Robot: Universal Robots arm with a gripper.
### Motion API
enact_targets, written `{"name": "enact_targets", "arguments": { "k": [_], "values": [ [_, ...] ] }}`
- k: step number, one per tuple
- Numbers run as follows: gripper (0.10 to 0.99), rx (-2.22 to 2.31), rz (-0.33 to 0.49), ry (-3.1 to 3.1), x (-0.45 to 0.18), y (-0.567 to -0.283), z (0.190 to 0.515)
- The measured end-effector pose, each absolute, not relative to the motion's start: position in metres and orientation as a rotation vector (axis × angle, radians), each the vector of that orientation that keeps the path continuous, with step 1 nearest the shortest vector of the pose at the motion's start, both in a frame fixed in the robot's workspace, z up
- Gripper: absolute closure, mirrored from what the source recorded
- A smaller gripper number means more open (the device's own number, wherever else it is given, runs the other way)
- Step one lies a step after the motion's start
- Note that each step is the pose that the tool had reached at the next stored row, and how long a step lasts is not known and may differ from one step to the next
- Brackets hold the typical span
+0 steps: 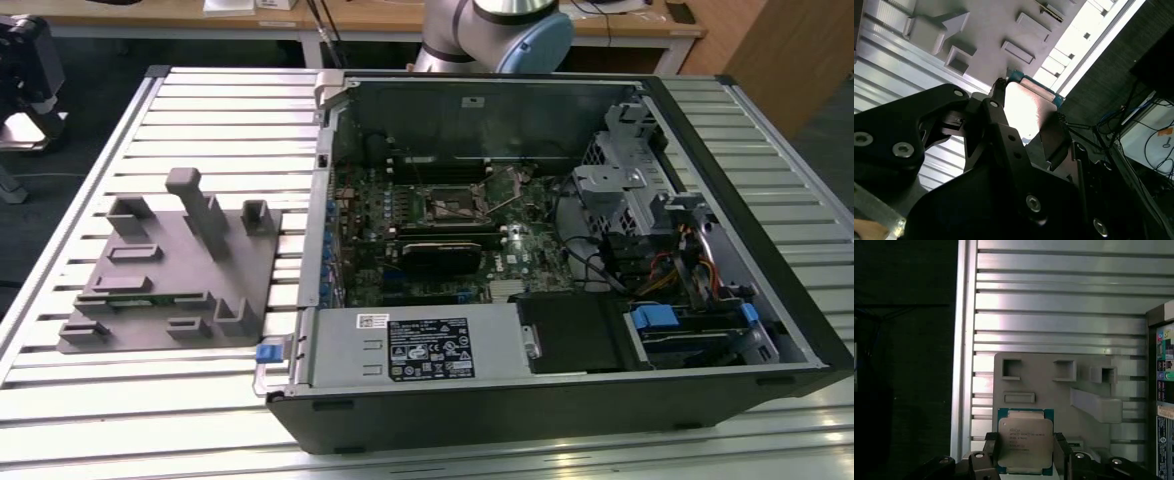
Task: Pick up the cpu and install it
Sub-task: 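Pick up the cpu and move it towards the insertion slot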
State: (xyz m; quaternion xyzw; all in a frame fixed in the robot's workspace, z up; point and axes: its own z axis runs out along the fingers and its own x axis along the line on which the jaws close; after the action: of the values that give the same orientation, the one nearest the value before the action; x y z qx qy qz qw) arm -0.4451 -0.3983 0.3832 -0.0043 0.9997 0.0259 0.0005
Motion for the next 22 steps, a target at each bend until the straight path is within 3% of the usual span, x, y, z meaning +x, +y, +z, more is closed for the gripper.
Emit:
{"name": "enact_targets", "arguments": {
  "k": [22],
  "values": [
    [0.557,-0.014,0.074,3.140,-0.445,-0.396,0.403]
  ]
}}
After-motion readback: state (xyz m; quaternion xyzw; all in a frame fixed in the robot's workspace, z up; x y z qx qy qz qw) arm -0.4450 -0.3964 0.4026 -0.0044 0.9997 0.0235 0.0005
